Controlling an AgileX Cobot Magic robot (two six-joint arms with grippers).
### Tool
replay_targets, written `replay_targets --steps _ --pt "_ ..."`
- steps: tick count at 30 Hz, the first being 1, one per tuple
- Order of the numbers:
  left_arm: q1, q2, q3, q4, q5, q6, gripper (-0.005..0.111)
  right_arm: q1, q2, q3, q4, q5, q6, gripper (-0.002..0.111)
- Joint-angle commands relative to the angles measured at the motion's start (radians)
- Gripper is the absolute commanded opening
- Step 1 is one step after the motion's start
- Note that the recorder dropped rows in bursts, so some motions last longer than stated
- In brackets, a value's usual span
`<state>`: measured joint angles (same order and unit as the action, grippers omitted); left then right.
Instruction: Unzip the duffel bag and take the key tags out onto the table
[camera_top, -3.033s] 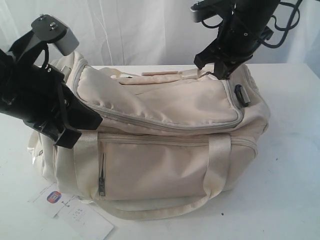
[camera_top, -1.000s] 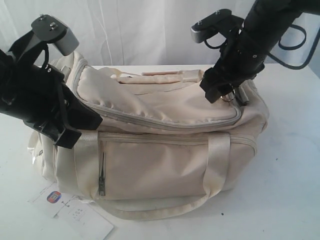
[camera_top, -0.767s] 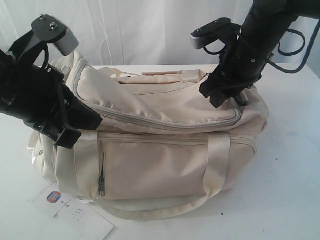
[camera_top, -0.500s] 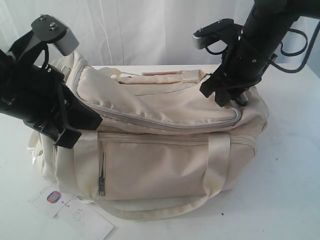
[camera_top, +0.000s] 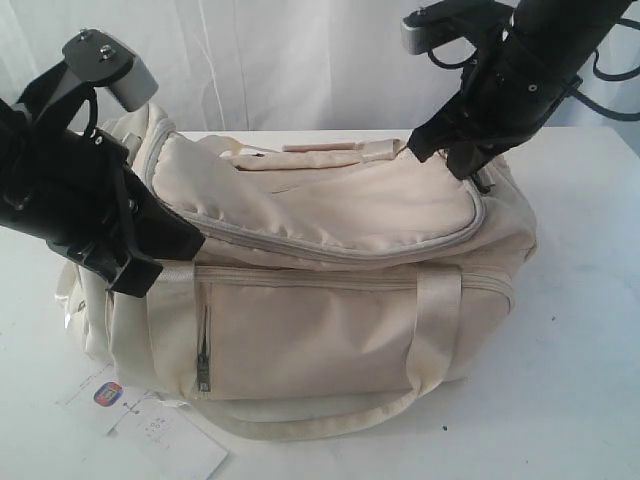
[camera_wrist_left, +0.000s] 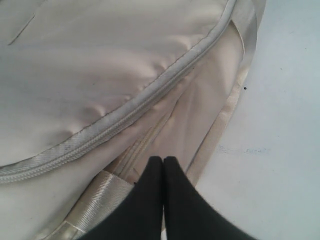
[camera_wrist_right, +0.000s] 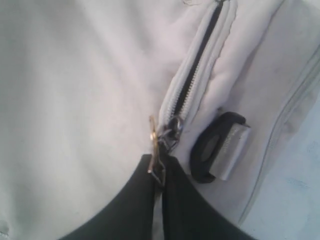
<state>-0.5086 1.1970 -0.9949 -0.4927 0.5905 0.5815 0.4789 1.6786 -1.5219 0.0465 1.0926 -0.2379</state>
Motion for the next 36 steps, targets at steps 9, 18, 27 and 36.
replay_targets --steps 9,18,27,36 --pt "-0.005 -0.003 0.007 -0.016 0.024 -0.001 0.000 0.001 -0.030 0.000 0.005 0.129 0.011 0.000" --pt "-0.005 -0.003 0.007 -0.016 0.026 -0.001 0.000 0.001 -0.030 0.000 0.009 0.129 0.007 0.039" --pt "-0.005 -0.003 0.007 -0.016 0.026 -0.001 0.000 0.019 -0.013 0.000 0.179 -0.147 -0.212 0.053" --pt "-0.005 -0.003 0.007 -0.016 0.026 -0.001 0.000 0.059 0.026 0.000 0.121 -0.193 -0.735 0.053"
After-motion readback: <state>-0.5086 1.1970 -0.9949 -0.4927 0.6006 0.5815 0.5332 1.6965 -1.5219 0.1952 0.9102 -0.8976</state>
